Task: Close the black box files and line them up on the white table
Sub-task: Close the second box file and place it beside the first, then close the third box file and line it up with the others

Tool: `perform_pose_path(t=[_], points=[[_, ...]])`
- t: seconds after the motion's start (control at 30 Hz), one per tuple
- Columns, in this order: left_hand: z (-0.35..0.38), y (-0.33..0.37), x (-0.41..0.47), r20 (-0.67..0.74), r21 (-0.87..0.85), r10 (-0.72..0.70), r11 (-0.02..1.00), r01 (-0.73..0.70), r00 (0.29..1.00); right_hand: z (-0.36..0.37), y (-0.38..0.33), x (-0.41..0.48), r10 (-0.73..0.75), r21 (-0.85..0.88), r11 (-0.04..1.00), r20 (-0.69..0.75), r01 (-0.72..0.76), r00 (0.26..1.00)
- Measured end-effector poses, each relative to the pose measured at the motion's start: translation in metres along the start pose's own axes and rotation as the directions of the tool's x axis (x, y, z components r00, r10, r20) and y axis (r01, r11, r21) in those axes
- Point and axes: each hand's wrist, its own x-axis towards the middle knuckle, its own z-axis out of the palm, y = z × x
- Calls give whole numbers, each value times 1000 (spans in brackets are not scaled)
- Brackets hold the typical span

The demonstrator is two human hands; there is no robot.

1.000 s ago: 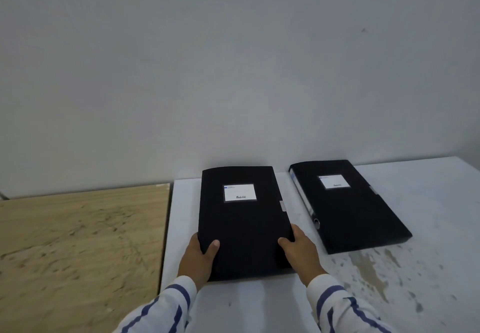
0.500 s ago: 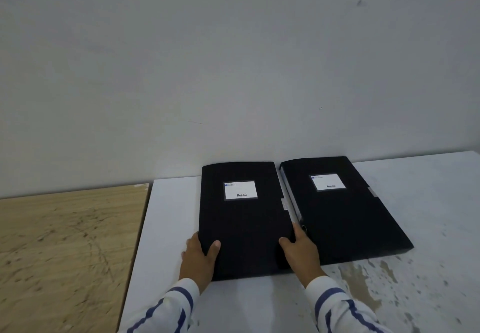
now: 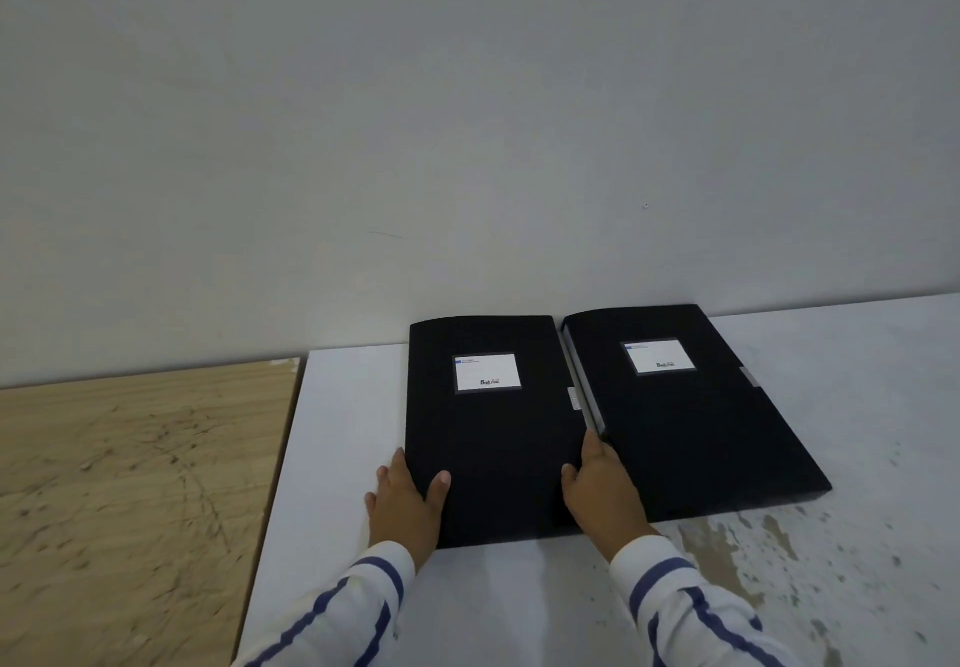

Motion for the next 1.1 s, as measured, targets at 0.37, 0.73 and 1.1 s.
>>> perform_pose_path(t=[0.37,0.73,1.1], points=[[-34,0,-9,-12,38,52,998,-51,999,11,-44,-41,-240,-103,966,-9,237,971],[-132,-73,-39,-100,186,137,976,-116,986,85,-158,-133,-500,-114,851,121,513,857],[-298,-217,-84,-224,220,82,975,-31,971,185,-300,-267,-688,-88,690,229,718,689]])
